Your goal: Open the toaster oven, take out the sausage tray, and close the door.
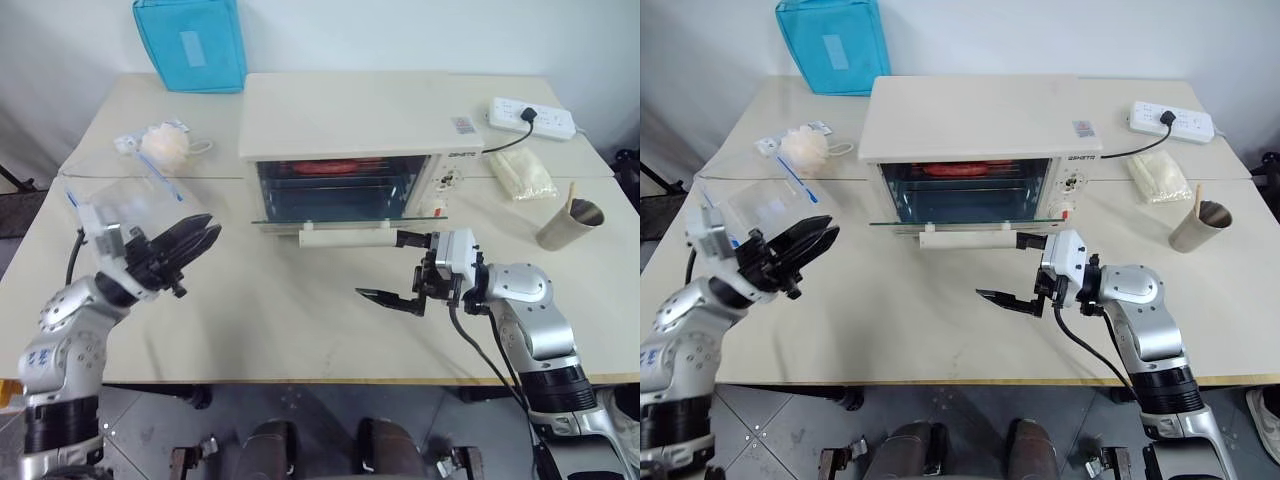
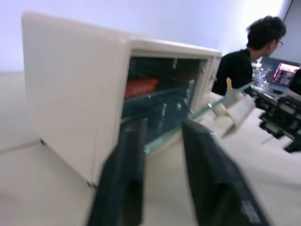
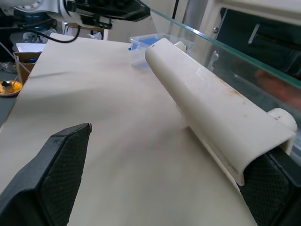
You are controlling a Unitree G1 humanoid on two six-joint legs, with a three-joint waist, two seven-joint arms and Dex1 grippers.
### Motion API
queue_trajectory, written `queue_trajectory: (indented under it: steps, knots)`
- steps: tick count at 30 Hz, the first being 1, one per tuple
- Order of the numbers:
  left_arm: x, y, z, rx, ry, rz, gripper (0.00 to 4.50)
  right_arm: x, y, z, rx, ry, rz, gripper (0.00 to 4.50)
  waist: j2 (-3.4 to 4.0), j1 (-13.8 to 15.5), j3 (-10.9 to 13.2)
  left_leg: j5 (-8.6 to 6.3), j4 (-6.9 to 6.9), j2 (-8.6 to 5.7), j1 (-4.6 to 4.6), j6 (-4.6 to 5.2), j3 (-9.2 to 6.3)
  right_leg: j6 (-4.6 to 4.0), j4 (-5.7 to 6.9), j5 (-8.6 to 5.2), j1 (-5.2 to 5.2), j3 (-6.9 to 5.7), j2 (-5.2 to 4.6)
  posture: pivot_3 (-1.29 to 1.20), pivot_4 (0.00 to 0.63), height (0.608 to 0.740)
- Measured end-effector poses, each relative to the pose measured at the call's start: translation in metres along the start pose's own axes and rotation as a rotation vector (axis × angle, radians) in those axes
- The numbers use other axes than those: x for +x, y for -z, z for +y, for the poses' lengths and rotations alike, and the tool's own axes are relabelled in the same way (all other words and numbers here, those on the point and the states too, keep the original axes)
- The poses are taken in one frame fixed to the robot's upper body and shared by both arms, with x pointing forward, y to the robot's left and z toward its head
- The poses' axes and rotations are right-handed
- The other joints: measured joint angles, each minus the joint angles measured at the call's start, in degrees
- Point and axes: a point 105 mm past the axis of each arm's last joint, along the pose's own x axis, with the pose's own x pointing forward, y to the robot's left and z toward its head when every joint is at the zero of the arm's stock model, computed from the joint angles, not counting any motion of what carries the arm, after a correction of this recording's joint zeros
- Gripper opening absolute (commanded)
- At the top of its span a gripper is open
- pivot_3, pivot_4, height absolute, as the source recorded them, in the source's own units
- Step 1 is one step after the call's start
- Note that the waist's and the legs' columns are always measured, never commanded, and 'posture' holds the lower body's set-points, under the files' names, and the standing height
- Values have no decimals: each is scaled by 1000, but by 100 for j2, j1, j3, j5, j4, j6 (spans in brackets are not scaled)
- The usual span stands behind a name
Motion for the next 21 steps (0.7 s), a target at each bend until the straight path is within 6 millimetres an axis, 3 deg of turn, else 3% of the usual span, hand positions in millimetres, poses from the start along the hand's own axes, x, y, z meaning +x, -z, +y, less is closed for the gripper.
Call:
queue_trajectory:
  steps: [8,13,17,21]
  knots:
    - [53,15,2,-7,38,-43,28,-1,2,2,-9,5,5,4500,-4,-49,2,-1,-2,0,0,-4,6,5,-6,3,-2,5,18,0,150,740]
    - [61,28,-7,1,84,6,28,-9,15,13,23,33,34,4500,-5,-47,1,-1,5,1,2,-3,9,5,-5,3,1,11,19,0,150,740]
    - [58,48,-19,-39,137,70,28,-38,32,25,54,132,116,4500,-5,54,1,-1,7,1,2,-3,10,8,-9,5,3,16,18,0,150,740]
    - [48,70,-23,-16,164,193,28,-89,47,39,106,320,235,4500,-5,104,1,-1,5,-1,2,-2,15,8,-12,5,3,19,19,0,150,740]
